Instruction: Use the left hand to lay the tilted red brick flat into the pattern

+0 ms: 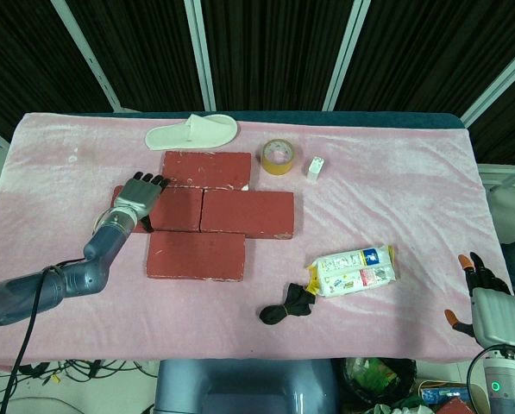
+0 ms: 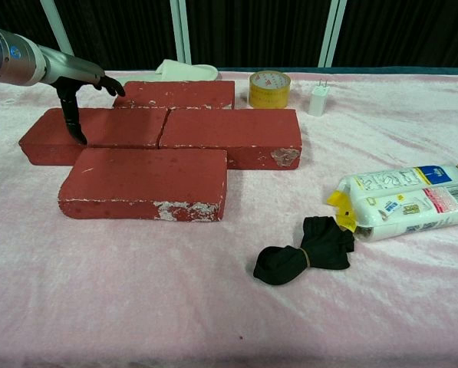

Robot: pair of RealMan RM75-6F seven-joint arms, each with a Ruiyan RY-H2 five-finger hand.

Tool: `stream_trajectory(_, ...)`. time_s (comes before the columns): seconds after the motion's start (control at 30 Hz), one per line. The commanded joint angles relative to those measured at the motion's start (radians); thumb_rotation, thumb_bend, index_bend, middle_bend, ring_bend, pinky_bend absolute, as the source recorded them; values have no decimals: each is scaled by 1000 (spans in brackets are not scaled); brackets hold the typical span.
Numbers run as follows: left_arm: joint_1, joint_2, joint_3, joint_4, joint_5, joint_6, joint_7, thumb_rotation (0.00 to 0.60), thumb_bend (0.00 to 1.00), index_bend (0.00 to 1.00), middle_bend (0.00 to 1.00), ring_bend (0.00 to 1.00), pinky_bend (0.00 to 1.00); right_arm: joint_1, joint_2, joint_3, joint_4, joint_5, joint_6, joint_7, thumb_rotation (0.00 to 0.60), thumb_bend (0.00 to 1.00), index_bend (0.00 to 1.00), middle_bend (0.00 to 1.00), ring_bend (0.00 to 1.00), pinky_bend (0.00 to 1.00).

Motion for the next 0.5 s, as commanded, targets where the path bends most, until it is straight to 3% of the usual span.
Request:
stream_trajectory(0.03,-4,0,1,-4,-3,8,-1,600,0,0,9,0,0,0,0,0,0,1,0,0,600,153,75,7,125,200)
stream_trajectory(0.27,16,27,-15,-41,53,33,-39,600,0,0,17,0,0,0,0,1,1,3,0,1,600,153,75,7,125,200)
stream_trajectory(0.5,88,156,-12,-170,172,125,-95,600,0,0,41,0,0,0,2,1,0,4,0,1,600,153,75,7,125,200)
